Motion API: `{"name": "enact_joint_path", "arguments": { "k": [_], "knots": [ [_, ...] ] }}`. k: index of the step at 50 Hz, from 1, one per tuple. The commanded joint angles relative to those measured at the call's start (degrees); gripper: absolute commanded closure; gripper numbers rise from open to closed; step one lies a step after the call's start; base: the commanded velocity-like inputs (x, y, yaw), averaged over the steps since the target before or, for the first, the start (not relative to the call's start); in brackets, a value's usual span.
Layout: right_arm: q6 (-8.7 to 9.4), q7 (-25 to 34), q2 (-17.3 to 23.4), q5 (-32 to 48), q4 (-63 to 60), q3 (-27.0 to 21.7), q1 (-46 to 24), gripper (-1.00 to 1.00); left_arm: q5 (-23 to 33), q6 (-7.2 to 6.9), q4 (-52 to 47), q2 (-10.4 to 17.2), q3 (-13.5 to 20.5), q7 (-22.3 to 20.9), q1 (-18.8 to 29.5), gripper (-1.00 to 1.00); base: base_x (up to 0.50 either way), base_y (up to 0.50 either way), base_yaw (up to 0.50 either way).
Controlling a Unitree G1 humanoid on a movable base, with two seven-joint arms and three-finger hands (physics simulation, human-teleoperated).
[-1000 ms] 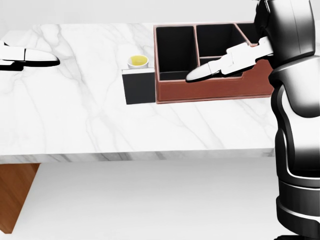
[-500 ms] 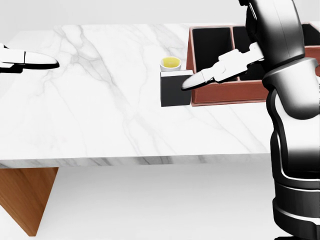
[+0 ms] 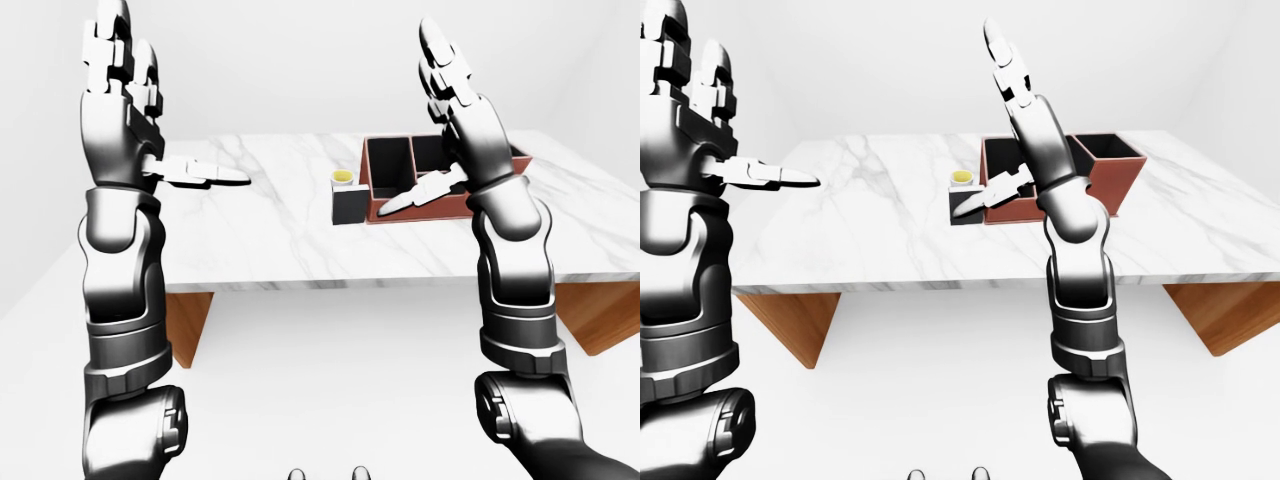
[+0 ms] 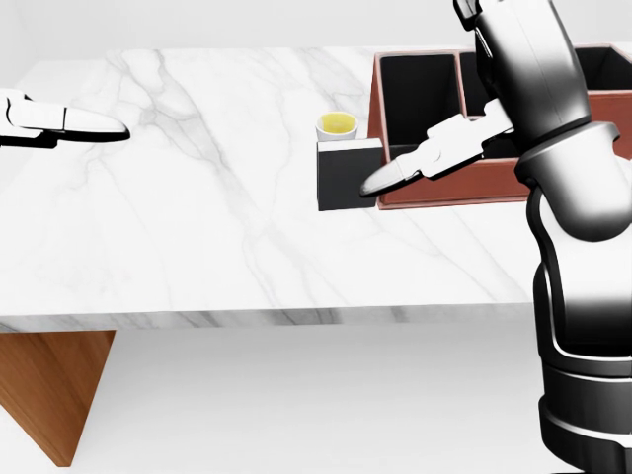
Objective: Pick up the book and place it in the caddy.
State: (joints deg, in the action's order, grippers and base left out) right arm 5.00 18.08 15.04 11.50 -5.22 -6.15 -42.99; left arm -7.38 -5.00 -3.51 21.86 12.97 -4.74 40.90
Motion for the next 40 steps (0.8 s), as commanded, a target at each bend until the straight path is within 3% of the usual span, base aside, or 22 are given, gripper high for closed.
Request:
{"name": "enact_joint_path", "arguments": {
  "k": [1,40],
  "knots": [
    [0.00,0.61,-0.01,0.48,0.67,-0.19,-0.07,-1.00,1.27,0.00,-0.46,-0.28,-0.35,-0.75,-0.26,-1.00,0.00,0.00,0.00],
    [0.00,-0.65,0.07,-0.86,0.78,-0.58,0.98,-1.00,2.54,0.00,-0.89,-0.75,-0.19,-1.39,-1.04,-1.00,0.20,0.00,0.00]
  ]
}}
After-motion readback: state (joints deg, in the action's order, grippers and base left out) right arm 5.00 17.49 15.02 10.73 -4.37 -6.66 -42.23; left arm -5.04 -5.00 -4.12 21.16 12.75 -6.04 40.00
